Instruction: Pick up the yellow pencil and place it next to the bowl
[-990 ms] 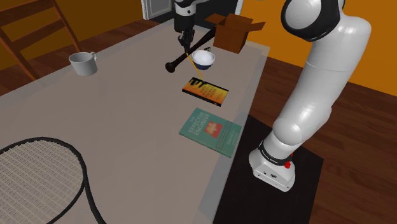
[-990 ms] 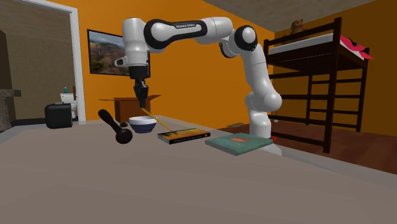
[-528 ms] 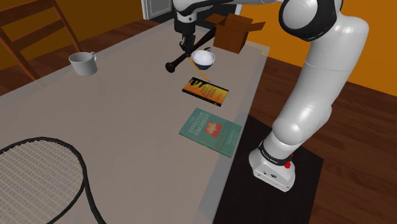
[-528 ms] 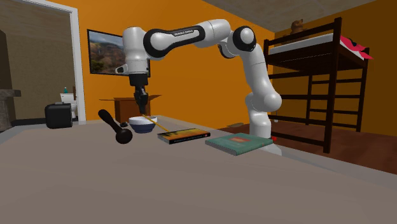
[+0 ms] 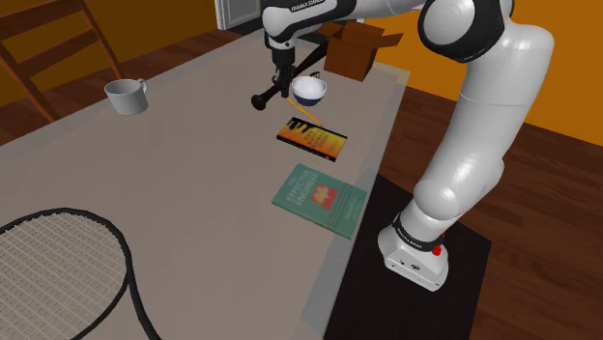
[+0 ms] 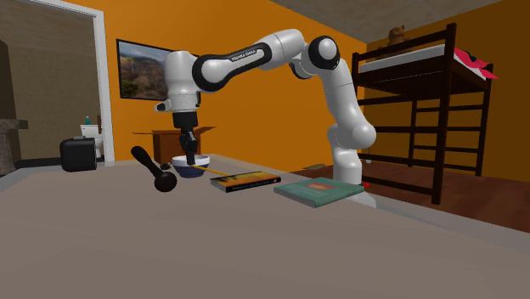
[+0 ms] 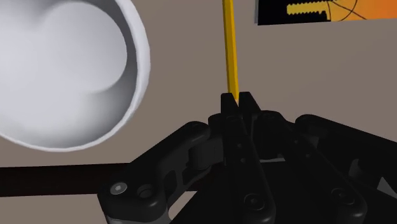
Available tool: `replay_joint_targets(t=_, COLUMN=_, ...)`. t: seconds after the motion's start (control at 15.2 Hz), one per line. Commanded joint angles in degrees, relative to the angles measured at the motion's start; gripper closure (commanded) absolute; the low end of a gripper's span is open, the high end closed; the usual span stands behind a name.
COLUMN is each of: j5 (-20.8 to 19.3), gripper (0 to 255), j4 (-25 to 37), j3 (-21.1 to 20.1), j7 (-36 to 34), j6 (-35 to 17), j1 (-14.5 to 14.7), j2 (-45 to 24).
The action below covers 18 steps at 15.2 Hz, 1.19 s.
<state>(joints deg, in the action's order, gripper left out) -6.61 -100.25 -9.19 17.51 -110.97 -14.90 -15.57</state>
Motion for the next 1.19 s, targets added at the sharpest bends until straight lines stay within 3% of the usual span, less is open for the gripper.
replay_joint_targets(t=0.0, j5=-0.13, gripper=255, j4=-0.9, j3=0.06, j7=-0.1, j6=-1.42, j1=-0.03, j2=-0.51)
replay_joint_targets(t=0.66, j5=-0.94, gripper=255, j4=-4.48, j3=0.32, j7=-0.92, j6=-7.8, j1=0.07, j2=-3.39)
replay_joint_targets(t=1.12, j5=-0.93, gripper=255, j4=-4.48, j3=0.32, j7=-0.92, j6=-7.79, j1=0.07, j2=-3.39)
